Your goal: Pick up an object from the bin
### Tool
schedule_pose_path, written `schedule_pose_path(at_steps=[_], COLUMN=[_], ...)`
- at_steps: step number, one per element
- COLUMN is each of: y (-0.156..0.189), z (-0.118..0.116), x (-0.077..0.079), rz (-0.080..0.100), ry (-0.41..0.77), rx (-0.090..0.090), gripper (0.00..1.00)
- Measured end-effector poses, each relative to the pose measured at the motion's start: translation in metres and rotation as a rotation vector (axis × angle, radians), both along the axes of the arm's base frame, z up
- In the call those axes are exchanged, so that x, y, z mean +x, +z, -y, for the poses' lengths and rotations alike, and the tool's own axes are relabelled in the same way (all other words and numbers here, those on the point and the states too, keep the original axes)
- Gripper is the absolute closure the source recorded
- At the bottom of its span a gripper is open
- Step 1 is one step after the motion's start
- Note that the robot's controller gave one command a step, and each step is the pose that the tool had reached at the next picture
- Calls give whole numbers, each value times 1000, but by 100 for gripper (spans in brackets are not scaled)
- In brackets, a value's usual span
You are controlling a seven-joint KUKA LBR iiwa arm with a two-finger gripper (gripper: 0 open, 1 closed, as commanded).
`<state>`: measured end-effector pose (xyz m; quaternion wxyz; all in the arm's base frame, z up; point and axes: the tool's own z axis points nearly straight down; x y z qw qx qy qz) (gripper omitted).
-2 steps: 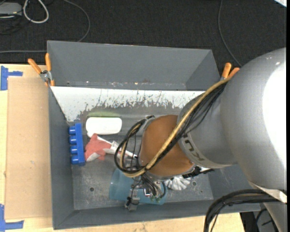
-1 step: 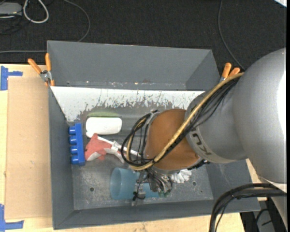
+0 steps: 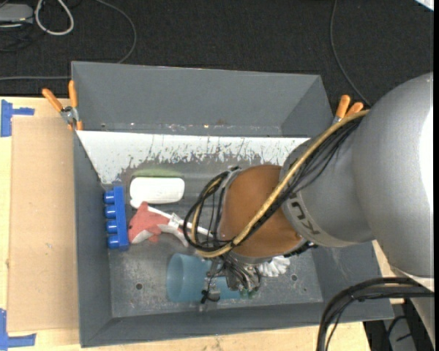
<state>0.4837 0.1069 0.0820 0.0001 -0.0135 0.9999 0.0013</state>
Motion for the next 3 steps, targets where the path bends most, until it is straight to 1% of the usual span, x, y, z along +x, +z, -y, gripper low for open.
schedule_pose_path(at_steps=[1, 2, 3], y=[-8, -10, -8], z=[-1, 20, -4], x=[-3, -4, -5], rz=[3, 4, 8], ry=[14, -38, 11], rx=[1, 3, 3], gripper=[100, 100, 100])
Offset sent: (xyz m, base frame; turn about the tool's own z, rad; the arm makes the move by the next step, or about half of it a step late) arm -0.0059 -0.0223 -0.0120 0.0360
